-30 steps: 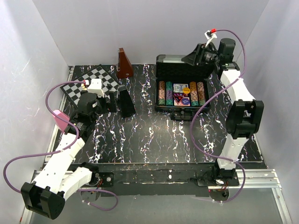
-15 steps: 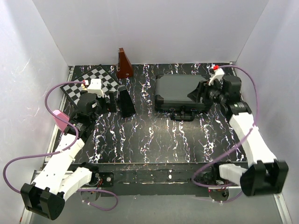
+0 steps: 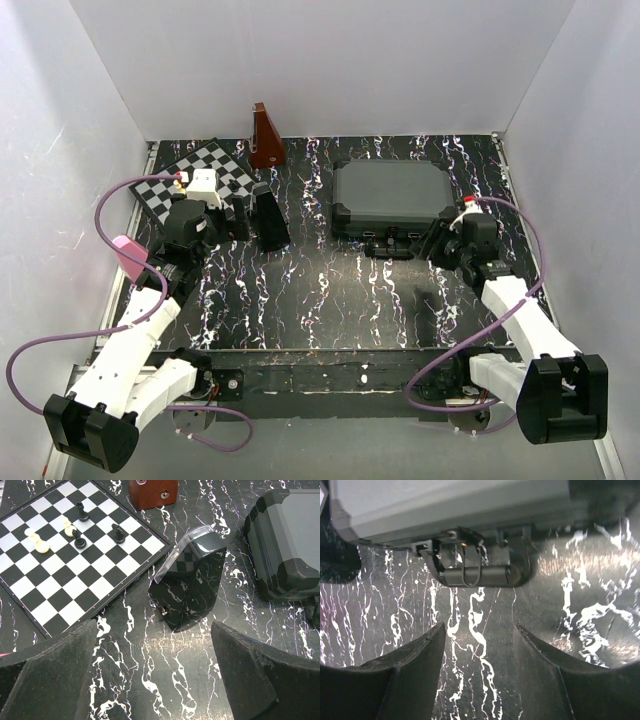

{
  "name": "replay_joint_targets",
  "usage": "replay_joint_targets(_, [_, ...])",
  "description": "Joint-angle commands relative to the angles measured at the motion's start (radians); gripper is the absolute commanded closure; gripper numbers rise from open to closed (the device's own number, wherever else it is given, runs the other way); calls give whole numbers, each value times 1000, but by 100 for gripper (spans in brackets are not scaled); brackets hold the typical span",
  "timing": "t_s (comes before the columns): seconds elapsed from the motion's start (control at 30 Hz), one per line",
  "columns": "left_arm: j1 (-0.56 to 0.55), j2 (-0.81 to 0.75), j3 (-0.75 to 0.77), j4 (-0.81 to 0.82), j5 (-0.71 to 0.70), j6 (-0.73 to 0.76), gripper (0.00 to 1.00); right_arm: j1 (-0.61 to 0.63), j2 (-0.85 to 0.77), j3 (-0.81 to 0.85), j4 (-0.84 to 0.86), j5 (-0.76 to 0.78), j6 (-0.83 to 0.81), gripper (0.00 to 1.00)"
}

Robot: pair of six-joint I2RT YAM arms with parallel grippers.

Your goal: Pack up texas hold em set

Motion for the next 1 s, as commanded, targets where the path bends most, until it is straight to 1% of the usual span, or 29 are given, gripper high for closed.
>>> replay_joint_targets(0.0, [-2,-25,-10,16,-18,-3,2,-2,-22,-114,218,59,241,38])
replay_joint_targets(0.1, [-2,-25,-10,18,-15,-5,2,-1,42,-168,309,20,294,39])
replay_joint_targets(0.23, [-2,-21,-10,18,-13,-4,2,-1,132,-187,389,-30,328,42])
replay_joint_targets(0.43, [-2,-18,-10,19,-12,-3,2,9,241,-218,547,-52,391,43])
replay_joint_targets(0.63, [-2,-18,-10,19,-13,-2,2,27,344,-221,659,-56,443,45])
replay_joint_targets(0.77, [-2,-12,-10,19,-10,-2,2,41,402,-216,700,-64,454,46])
replay_joint_targets(0.97, [-2,-12,-12,19,-12,-2,2,51,459,-216,786,-75,463,49])
